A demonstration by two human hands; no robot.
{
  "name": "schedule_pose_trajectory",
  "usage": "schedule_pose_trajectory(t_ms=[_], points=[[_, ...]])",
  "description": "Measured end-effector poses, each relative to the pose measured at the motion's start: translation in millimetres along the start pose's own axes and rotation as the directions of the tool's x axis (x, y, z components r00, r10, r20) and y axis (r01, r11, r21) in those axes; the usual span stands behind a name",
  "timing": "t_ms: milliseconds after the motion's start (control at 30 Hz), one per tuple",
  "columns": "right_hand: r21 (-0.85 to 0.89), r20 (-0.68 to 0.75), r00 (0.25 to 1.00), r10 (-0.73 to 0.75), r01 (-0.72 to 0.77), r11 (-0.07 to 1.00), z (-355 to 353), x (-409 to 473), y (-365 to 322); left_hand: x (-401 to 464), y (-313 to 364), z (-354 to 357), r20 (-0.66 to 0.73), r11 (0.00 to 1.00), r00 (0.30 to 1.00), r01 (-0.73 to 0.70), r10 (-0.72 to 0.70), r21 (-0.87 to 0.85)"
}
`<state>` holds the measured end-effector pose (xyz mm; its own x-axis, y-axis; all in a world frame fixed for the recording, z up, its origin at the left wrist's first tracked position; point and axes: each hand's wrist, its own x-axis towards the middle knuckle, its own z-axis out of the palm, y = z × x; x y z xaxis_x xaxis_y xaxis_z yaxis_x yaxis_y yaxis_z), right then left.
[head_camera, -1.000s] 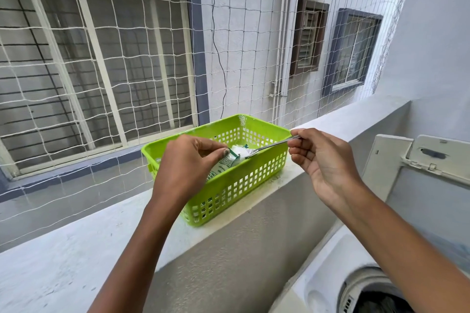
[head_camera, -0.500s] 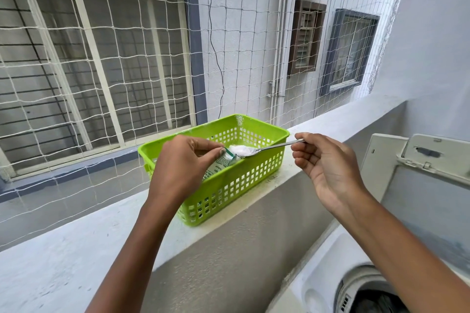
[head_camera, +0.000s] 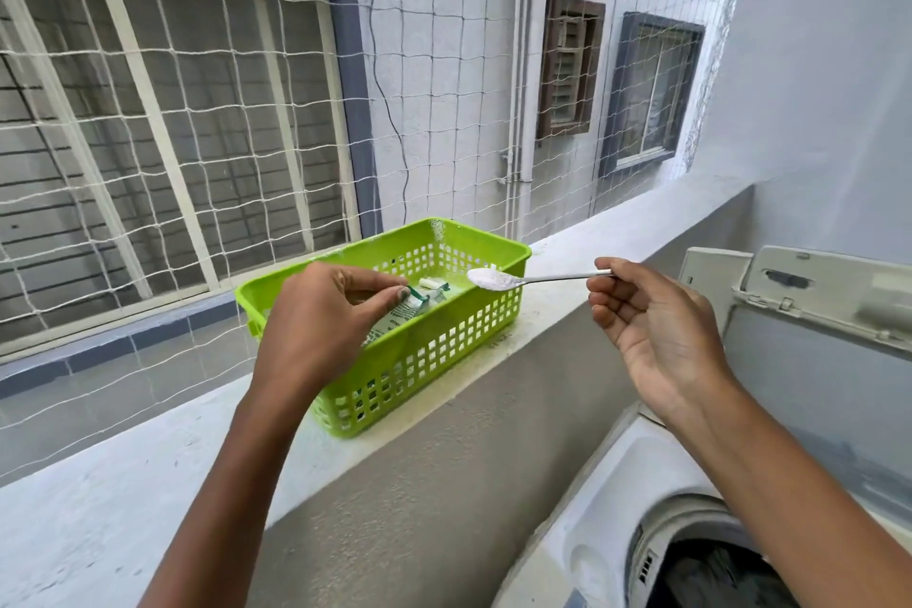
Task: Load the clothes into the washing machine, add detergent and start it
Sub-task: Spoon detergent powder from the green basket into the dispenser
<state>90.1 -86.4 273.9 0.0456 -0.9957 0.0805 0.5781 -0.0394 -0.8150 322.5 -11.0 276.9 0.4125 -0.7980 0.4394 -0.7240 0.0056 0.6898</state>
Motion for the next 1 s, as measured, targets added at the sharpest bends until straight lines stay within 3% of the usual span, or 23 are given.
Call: schedule_pose_trajectory(t_ms=[233,367,433,567,700,767,867,1000], points=[[0.013,-0.131,0.99,-0.053,0.055,0.998,-56,-7,-14,-5,6,-3,0.048,0.999,0.998,-0.035,0.034,0.026],[-0.006,-0.222,0.97,-0.102,0.103,0.995,-93,-15,-23,-19,29,8,-0.093,0.959,0.971,-0.196,0.218,0.207],[-0.012,-0.261,0.958,-0.117,0.118,0.993,-110,-20,-26,-24,43,21,-0.096,0.918,0.935,-0.309,0.341,0.247],[-0.024,-0.334,0.931,-0.147,0.147,0.989,-143,-29,-33,-26,61,67,0.05,0.845,0.864,-0.5,0.501,0.189],[-0.034,-0.408,0.894,-0.186,0.188,0.981,-179,-41,-42,-38,81,130,0.211,0.793,0.774,-0.609,0.597,-0.009],[-0.042,-0.448,0.871,-0.201,0.205,0.978,-198,-48,-45,-48,88,163,0.297,0.803,0.75,-0.583,0.591,-0.124],[-0.056,-0.516,0.827,-0.224,0.229,0.972,-228,-60,-46,-65,90,218,0.46,0.859,0.726,-0.425,0.512,-0.286],[-0.071,-0.624,0.75,-0.222,0.229,0.971,-270,-71,-41,-87,88,293,0.687,0.879,0.588,-0.091,0.427,-0.469]])
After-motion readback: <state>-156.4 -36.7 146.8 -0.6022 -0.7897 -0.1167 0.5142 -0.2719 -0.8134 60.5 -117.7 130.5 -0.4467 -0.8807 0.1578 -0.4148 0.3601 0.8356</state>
